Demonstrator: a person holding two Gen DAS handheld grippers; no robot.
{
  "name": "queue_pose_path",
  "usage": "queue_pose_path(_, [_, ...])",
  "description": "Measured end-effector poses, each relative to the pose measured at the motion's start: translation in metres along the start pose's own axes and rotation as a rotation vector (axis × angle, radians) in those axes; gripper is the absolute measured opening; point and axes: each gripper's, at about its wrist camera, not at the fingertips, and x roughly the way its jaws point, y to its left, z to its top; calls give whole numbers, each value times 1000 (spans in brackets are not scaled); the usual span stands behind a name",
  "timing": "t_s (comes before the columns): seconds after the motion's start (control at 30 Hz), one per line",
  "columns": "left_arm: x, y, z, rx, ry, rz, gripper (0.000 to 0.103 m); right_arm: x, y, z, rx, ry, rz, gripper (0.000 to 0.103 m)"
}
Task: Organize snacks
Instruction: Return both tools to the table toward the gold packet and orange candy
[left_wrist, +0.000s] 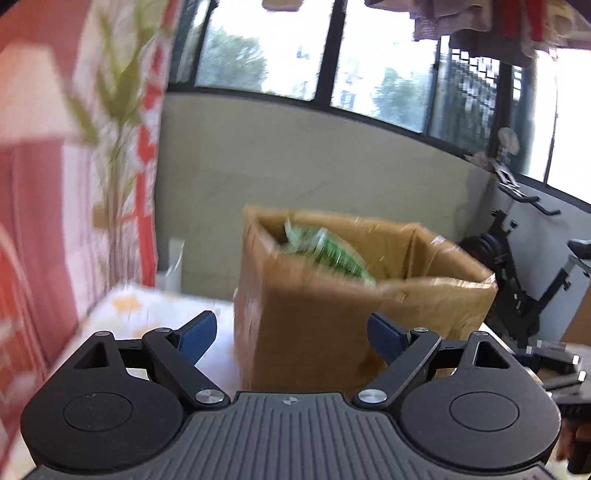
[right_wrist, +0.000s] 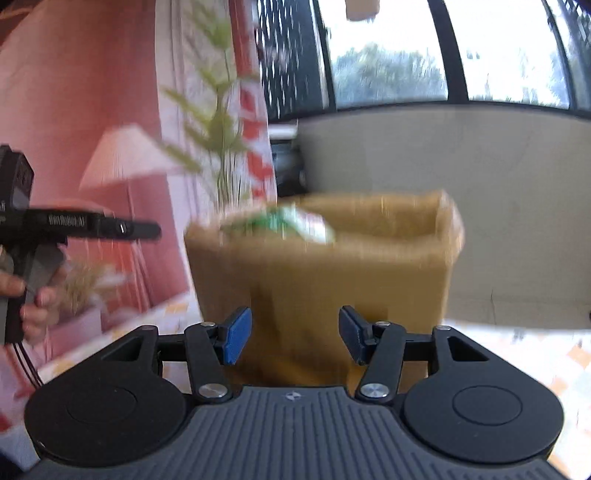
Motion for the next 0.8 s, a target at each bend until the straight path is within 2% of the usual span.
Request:
queue_pose_path(0.07, [4,3,-16,-53,29,28,87,7,-3,-19,-36,76,13,56])
queue_pose_path(0.17, [5,5,-33,-72,64,69,87,22,-3,-52,-165,223,35,56])
queue_pose_path(0.3, [4,13,-45,-96,97,109,87,34,-2,-78,-285,338,82,59])
queue_pose_path(0.37, [2,16,-49,-122,108,121,87,39,0,-82,-316,356,110,64])
queue_pose_path(0.47, [4,17,-50,-124,122,133,86,54,2,-83,-351,376,128,64])
queue_pose_path(0.6, [-2,13,-50,-117,121,144,85,70,-6,-85,-306,408,169,63])
queue_pose_path(0.8, [4,7,-61,-125,163,153,84,65,-12,-89,-259,407,192,62])
